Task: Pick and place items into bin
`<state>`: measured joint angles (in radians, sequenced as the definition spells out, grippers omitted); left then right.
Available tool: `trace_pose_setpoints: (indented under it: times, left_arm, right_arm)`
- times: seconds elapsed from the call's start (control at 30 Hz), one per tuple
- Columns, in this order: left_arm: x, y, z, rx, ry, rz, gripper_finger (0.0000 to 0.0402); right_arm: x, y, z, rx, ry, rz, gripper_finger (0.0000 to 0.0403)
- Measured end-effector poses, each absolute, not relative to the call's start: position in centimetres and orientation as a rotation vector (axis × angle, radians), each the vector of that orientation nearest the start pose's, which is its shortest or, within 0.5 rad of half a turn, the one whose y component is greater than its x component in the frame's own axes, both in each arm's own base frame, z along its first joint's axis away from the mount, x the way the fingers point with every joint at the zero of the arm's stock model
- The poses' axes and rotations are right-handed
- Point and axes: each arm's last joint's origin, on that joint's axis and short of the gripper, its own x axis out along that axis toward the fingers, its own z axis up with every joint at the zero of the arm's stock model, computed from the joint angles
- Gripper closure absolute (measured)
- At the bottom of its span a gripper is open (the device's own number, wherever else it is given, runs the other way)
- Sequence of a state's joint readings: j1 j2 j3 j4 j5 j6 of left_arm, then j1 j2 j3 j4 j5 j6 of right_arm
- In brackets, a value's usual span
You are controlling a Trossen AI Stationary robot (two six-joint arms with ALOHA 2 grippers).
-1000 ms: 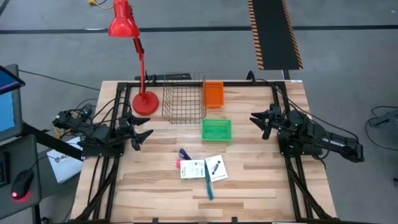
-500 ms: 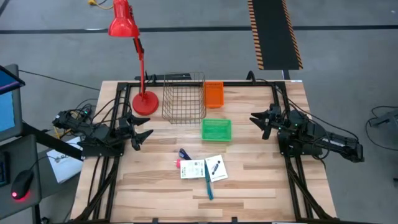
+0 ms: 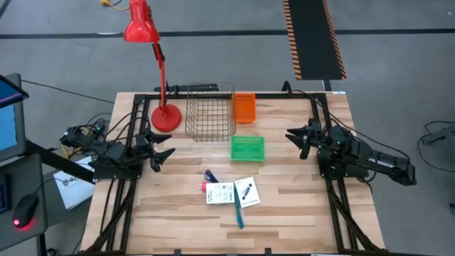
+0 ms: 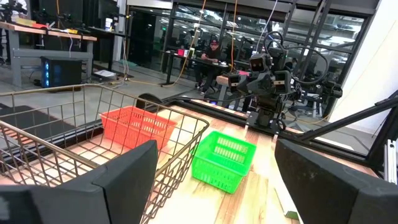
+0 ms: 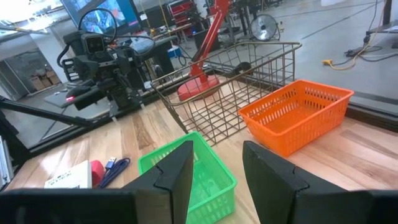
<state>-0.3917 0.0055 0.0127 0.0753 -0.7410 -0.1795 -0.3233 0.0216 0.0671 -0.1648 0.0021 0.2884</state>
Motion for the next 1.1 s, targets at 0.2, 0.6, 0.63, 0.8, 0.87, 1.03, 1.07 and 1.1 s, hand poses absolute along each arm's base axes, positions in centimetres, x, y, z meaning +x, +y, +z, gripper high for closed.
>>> trace_pose_setpoints:
  times: [0.2, 0.6, 0.63, 0.8, 0.87, 1.03, 1.07, 1.1]
  left_arm:
    - [9.0, -1.6, 17.4, -0.222, -0.101, 0.342, 0.0088]
    - [9.0, -1.6, 17.4, -0.222, -0.101, 0.342, 0.0088]
    - [9.0, -1.6, 17.4, -0.222, -0.101, 0.342, 0.0088]
    - [9.0, -1.6, 17.4, -0.222, -0.101, 0.342, 0.0088]
    - [9.0, -1.6, 17.4, -0.222, -0.101, 0.342, 0.0088]
    - [9.0, -1.6, 17.4, -0.222, -0.101, 0.342, 0.0088]
    - [9.0, -1.6, 17.4, -0.222, -0.101, 0.342, 0.0088]
    - [9.0, -1.6, 17.4, -0.222, -0.101, 0.342, 0.0088]
  right_arm:
    - [9.0, -3.0, 17.2, 0.299, 0.03, -0.334, 0.0269]
    - [9.1, -2.4, 18.3, 0.449, -0.049, -0.154, 0.0267]
    - [9.1, -2.2, 18.7, 0.456, -0.053, -0.104, 0.0265]
    - [9.7, -1.4, 22.1, 0.426, -0.027, 0.0, 0.0252]
    - [10.2, -1.1, 24.1, 0.418, -0.025, 0.046, 0.0242]
    - [13.8, 0.3, 26.2, 0.478, 0.116, 0.098, 0.0215]
    - [14.7, 0.6, 26.2, 0.502, 0.14, 0.096, 0.021]
    - [15.7, 1.0, 26.0, 0.54, 0.157, 0.088, 0.0206]
